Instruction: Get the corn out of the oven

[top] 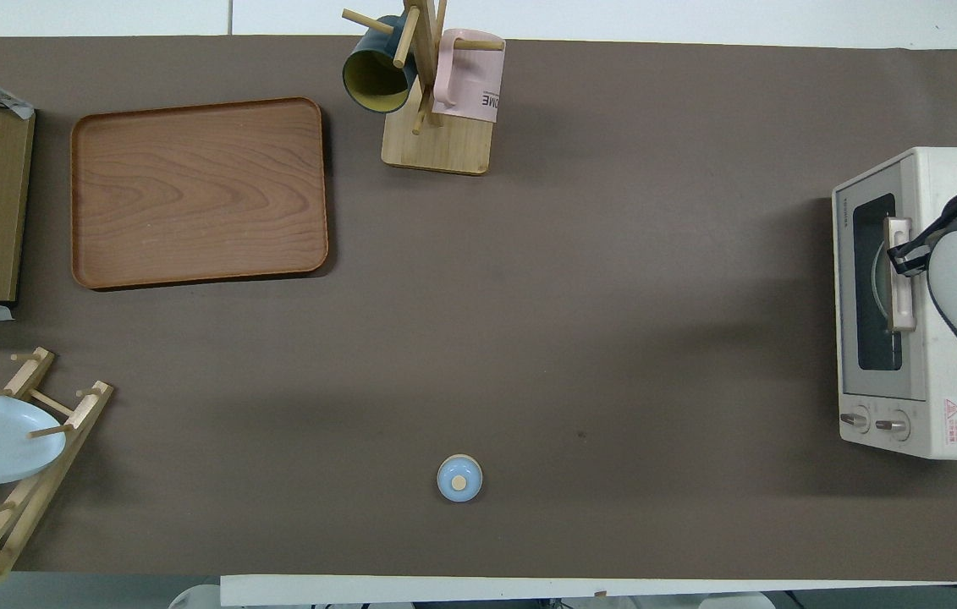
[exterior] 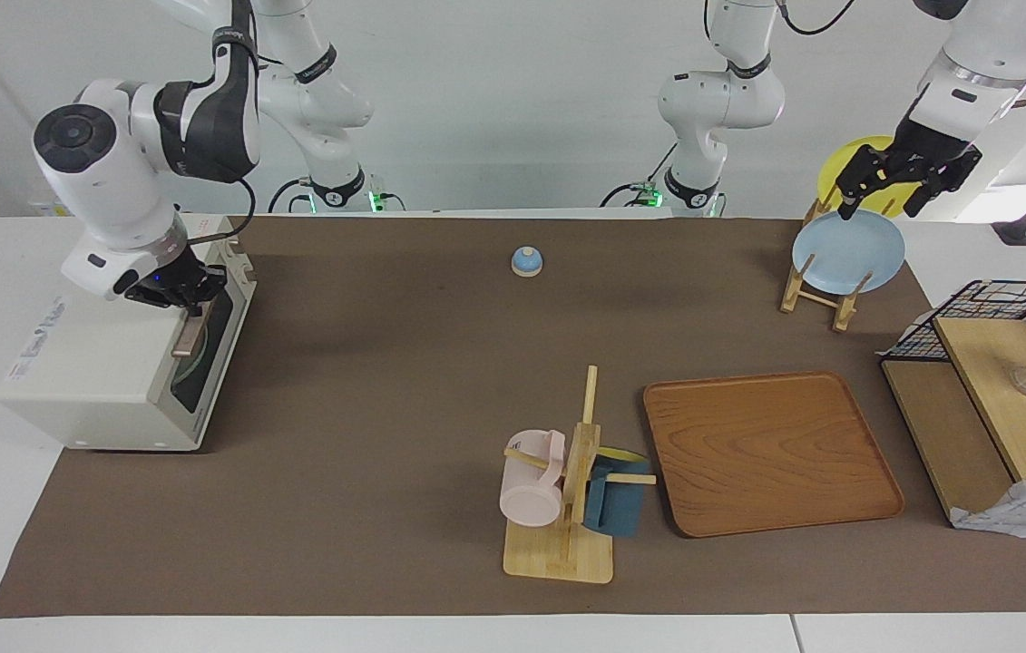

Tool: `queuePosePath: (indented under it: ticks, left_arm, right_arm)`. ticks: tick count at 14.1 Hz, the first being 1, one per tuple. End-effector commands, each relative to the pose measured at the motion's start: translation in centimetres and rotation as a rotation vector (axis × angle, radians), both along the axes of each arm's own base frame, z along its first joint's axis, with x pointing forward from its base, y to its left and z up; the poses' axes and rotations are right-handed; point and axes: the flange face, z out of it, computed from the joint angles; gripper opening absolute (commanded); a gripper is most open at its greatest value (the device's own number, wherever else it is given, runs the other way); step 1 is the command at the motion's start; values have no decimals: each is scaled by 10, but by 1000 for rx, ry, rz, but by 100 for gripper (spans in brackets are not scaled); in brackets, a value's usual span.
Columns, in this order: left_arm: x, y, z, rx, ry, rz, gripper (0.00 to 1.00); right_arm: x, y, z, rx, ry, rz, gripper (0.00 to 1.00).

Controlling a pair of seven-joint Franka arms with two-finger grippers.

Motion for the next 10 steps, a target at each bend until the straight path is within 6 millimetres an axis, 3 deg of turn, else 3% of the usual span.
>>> queuePosePath:
  ticks: [1, 3, 5, 10]
  left_arm:
    - [-4, 2, 1, -8, 7, -2, 100]
    - [-4, 2, 1, -8, 6, -2, 100]
    - [-4, 2, 1, -8, 7, -2, 100]
    - [-4, 2, 1, -8, 7, -2, 100]
  right_arm:
    - [-9, -8, -12, -19, -5, 27, 0]
    - [-6, -2, -13, -20, -23, 41, 0]
    - [0, 2, -26, -14, -21, 42, 0]
    - [20, 50, -62, -7, -42, 45, 0]
